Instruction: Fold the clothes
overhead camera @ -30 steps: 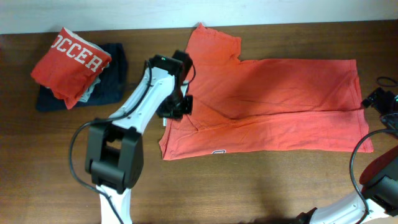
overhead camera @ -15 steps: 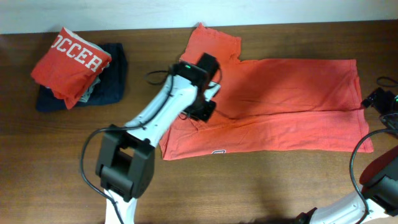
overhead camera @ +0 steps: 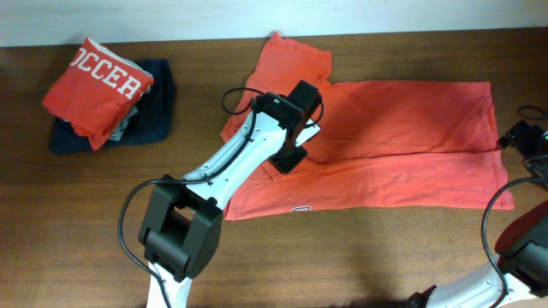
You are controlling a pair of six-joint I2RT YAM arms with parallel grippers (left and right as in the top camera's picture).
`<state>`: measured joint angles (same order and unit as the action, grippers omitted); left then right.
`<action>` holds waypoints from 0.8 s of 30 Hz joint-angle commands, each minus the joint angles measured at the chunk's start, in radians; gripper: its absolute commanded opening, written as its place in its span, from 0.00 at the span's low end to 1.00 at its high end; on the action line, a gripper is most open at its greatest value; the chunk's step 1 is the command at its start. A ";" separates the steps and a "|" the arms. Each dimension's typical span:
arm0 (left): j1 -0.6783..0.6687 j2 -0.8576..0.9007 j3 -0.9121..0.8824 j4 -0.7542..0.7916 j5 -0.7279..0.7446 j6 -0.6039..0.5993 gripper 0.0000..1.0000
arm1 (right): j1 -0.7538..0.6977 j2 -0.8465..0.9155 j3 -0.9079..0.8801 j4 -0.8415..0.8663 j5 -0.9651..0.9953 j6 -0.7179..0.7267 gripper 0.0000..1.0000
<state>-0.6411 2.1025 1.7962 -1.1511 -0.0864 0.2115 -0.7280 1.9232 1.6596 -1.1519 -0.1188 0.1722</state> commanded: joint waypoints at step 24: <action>0.009 0.077 -0.113 0.090 0.134 0.569 0.40 | -0.005 -0.004 0.014 0.000 -0.005 -0.007 0.99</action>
<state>-0.6365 2.1483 1.6913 -1.0634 0.0273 0.7364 -0.7280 1.9232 1.6596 -1.1519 -0.1188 0.1722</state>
